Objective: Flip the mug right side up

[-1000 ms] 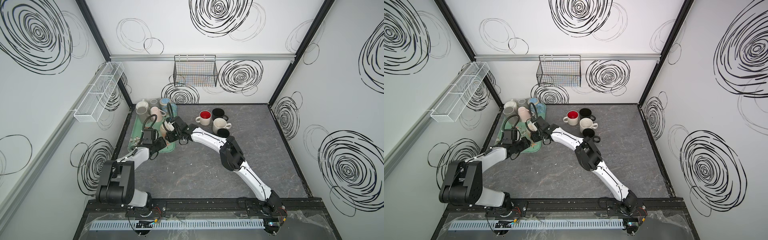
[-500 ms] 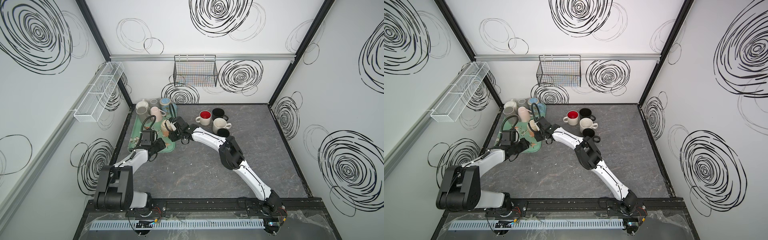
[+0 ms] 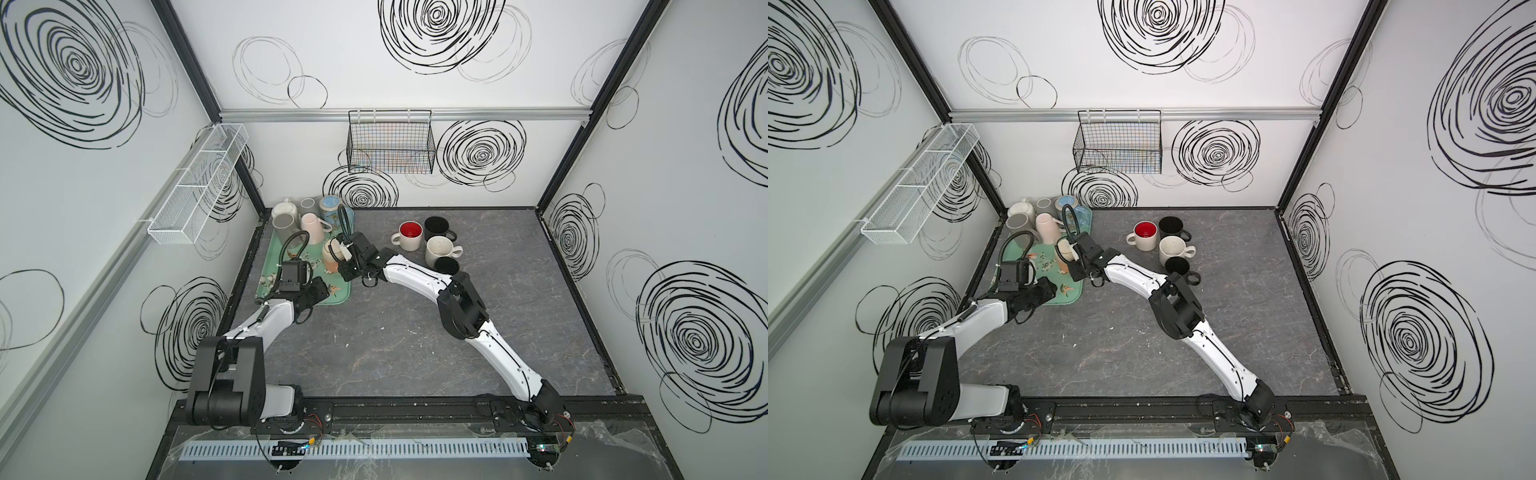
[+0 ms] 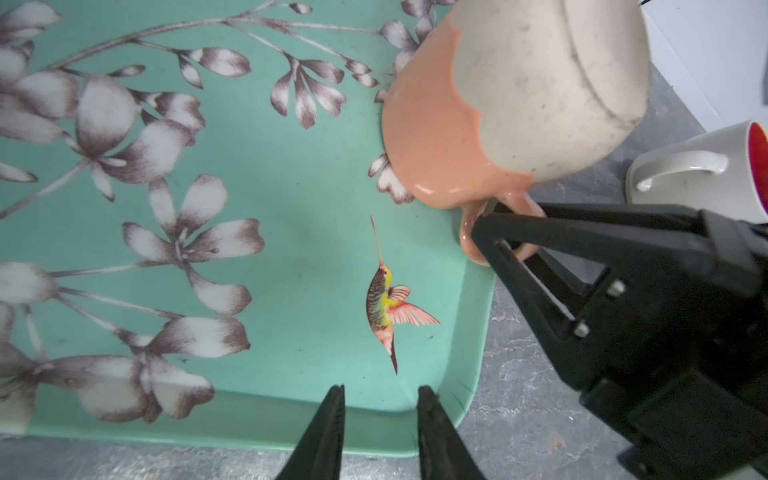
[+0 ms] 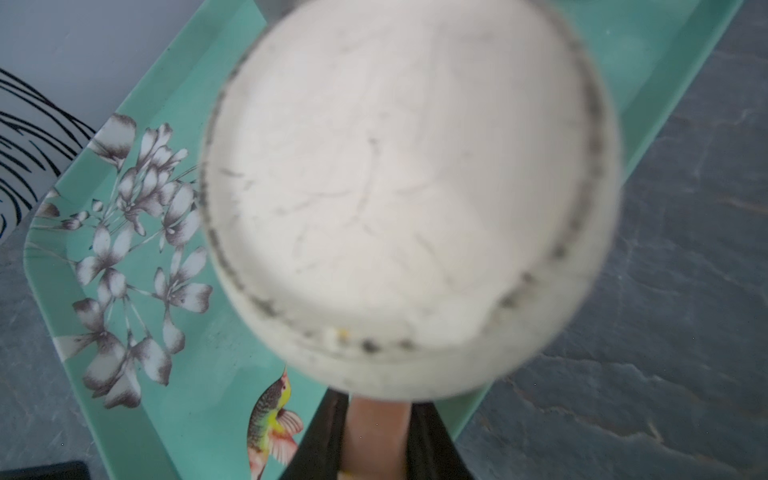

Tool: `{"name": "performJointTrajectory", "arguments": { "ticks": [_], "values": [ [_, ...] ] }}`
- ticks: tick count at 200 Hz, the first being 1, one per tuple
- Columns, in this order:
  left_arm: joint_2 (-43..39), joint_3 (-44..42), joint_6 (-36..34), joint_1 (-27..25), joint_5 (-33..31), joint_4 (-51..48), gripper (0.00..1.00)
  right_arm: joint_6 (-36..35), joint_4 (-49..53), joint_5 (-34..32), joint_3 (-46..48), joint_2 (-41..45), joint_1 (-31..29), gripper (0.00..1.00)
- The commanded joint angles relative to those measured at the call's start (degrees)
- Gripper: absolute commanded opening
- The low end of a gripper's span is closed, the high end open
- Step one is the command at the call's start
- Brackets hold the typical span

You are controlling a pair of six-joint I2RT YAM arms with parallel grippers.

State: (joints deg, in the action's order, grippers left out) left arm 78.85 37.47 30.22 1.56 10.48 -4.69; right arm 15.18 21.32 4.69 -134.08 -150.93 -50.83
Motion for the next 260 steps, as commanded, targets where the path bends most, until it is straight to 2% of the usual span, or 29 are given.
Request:
{"name": "performJointTrajectory", "arguments": {
  "ticks": [1, 29, 54, 75, 108, 160, 189, 230, 260],
  "values": [
    [-1.3, -0.6, -0.9, 0.5, 0.1, 0.1, 0.34, -0.1, 0.8, 0.6, -1.1, -0.3, 0.7, 0.12],
    [-2.2, -0.6, -1.0, 0.9, 0.8, 0.3, 0.34, -0.9, -0.3, 3.7, -0.8, 1.0, 1.1, 0.00],
    [-3.9, -1.0, -0.5, 1.7, 3.1, 1.5, 0.34, 0.9, -3.9, 9.4, 0.9, 2.9, 1.8, 0.00],
    [-6.4, -1.6, 0.2, 2.8, 5.6, 3.3, 0.35, 3.1, -10.7, 14.1, 6.5, 6.8, 2.7, 0.00],
    [-11.1, -4.4, 2.7, 4.8, 9.6, 8.3, 0.37, 6.8, -23.0, 18.6, 16.6, 13.8, 4.1, 0.00],
    [-17.0, -8.1, 6.8, 5.7, 13.4, 16.2, 0.40, 10.5, -33.4, 23.6, 24.5, 20.0, 5.5, 0.00],
    [-19.8, -9.5, 9.4, 6.3, 16.0, 21.5, 0.47, 12.8, -37.6, 26.0, 27.0, 23.3, 6.0, 0.00],
    [-22.8, -10.5, 17.4, 6.4, 21.3, 33.6, 0.61, 15.0, -48.3, 26.8, 36.2, 32.1, 6.4, 0.00],
    [-23.2, -9.8, 24.3, 5.3, 24.1, 44.9, 0.65, 15.2, -52.7, 28.6, 39.7, 37.6, 6.6, 0.00]
  ]
}}
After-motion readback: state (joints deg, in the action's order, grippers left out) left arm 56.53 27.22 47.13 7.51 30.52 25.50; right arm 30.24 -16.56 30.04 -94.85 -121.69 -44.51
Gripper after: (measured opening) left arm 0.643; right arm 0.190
